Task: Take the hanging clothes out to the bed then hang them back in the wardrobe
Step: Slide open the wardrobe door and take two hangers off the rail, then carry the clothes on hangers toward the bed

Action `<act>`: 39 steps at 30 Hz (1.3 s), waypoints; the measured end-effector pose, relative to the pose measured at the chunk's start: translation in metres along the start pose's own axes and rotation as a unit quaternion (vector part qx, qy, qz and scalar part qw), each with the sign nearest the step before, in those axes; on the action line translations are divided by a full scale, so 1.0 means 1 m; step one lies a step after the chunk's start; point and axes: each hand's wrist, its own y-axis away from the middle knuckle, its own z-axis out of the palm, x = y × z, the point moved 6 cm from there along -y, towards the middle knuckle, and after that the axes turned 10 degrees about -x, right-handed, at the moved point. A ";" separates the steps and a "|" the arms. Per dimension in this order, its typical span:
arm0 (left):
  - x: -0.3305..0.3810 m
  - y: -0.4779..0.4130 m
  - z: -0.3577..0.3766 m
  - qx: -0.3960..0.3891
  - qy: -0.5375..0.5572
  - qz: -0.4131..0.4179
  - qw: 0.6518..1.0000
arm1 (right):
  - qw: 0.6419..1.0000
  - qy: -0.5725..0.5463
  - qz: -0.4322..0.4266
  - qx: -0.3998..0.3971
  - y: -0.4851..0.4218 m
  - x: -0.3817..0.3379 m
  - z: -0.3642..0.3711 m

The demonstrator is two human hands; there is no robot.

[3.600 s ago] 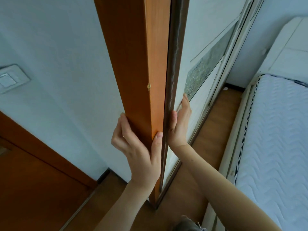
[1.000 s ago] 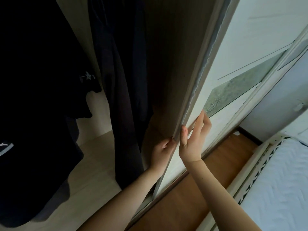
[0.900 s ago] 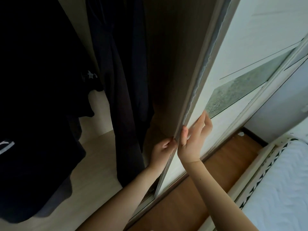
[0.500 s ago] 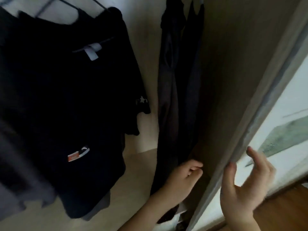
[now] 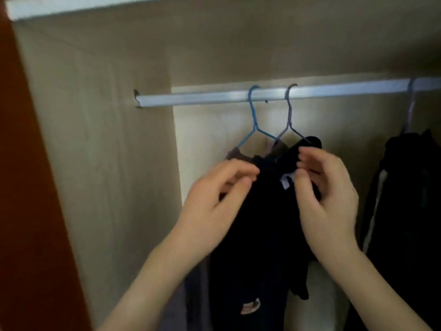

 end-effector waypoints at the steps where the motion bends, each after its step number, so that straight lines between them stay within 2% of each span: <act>1: -0.004 -0.015 -0.015 0.017 0.004 -0.005 1.000 | 0.999 -0.029 0.032 0.007 -0.019 0.005 0.010; 4: -0.030 -0.061 -0.043 0.049 -0.021 -0.052 0.997 | 0.980 -0.078 0.182 0.016 -0.067 0.049 0.031; 6: -0.056 -0.088 -0.045 0.038 -0.026 -0.111 0.993 | 0.949 -0.143 0.280 0.004 -0.087 0.080 0.042; 7: -0.071 -0.099 -0.040 0.018 -0.009 -0.147 0.989 | 0.925 -0.206 0.318 0.005 -0.093 0.090 0.049; 9: -0.092 -0.114 -0.023 -0.032 0.091 -0.221 0.971 | 0.882 -0.304 0.360 0.003 -0.099 0.097 0.060; 12: -0.104 -0.125 -0.001 -0.062 0.280 -0.266 0.920 | 0.870 -0.316 0.378 -0.015 -0.106 0.100 0.070; 14: -0.111 -0.131 0.009 -0.069 0.328 -0.272 0.902 | 0.860 -0.310 0.405 -0.013 -0.110 0.109 0.071; 18: -0.122 -0.142 0.025 -0.083 0.343 -0.288 0.890 | 0.854 -0.265 0.447 -0.011 -0.121 0.117 0.064; 21: -0.124 -0.151 0.021 -0.047 0.356 -0.295 0.886 | 0.844 -0.270 0.462 -0.017 -0.126 0.111 0.058; 25: -0.112 -0.162 0.002 -0.046 0.403 -0.275 0.872 | 0.877 -0.226 0.420 -0.053 -0.143 0.093 0.044; 29: -0.093 -0.156 -0.009 -0.072 0.399 -0.249 0.880 | 0.849 -0.292 0.432 -0.082 -0.136 0.072 0.041; 33: -0.085 -0.112 -0.010 -0.071 0.404 -0.242 0.879 | 0.859 -0.284 0.413 -0.107 -0.092 0.058 0.029; 36: -0.093 -0.064 -0.003 -0.062 0.400 -0.240 0.882 | 0.855 -0.271 0.427 -0.117 -0.044 0.058 0.018; 39: -0.107 -0.003 0.015 -0.060 0.378 -0.272 0.883 | 0.847 -0.245 0.452 -0.134 0.016 0.071 0.010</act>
